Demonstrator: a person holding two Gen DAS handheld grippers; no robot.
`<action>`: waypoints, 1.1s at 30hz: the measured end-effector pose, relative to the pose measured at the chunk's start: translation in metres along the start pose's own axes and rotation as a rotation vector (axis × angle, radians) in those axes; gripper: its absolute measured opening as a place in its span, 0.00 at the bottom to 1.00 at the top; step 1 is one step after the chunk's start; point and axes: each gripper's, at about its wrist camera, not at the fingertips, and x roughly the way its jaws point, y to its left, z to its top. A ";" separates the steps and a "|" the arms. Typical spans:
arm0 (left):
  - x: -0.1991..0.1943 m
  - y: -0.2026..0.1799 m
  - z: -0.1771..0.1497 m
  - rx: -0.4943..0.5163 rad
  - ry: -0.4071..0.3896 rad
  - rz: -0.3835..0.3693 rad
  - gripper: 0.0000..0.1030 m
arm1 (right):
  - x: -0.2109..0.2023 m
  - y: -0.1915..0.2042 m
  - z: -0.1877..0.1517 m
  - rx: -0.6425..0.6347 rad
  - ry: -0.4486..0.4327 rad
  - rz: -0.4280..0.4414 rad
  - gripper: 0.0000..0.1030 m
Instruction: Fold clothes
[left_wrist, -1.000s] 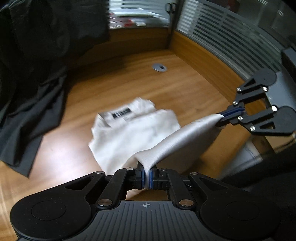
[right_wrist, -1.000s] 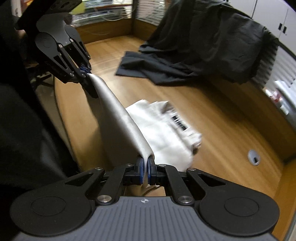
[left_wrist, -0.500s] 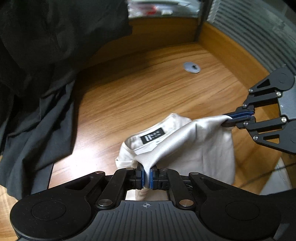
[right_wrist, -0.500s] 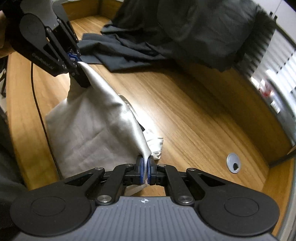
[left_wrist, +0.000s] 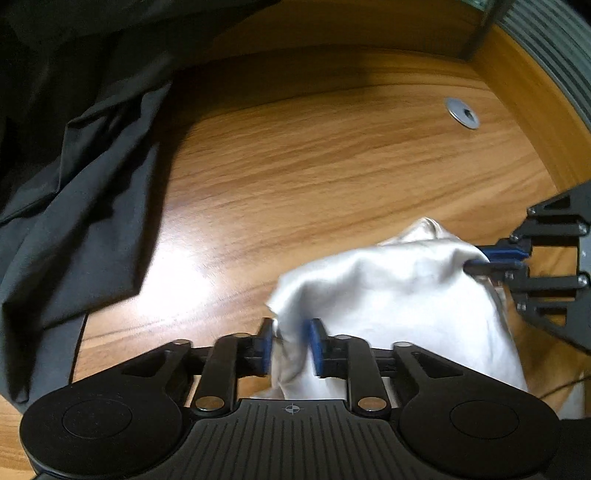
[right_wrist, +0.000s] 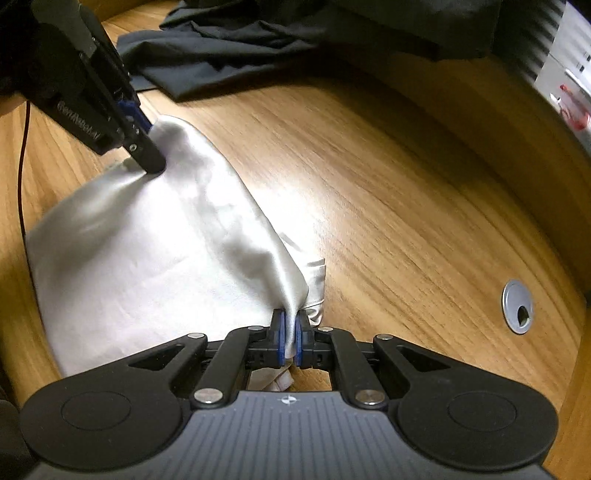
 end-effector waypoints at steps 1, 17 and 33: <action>0.002 0.003 0.001 -0.002 0.001 0.000 0.34 | 0.001 -0.001 -0.001 0.002 -0.006 -0.010 0.12; -0.040 0.052 -0.031 -0.192 -0.082 -0.084 0.51 | -0.046 -0.002 -0.006 0.207 -0.074 -0.080 0.39; -0.088 0.070 -0.105 -0.412 -0.148 -0.130 0.75 | -0.091 0.122 0.013 0.019 -0.146 0.066 0.41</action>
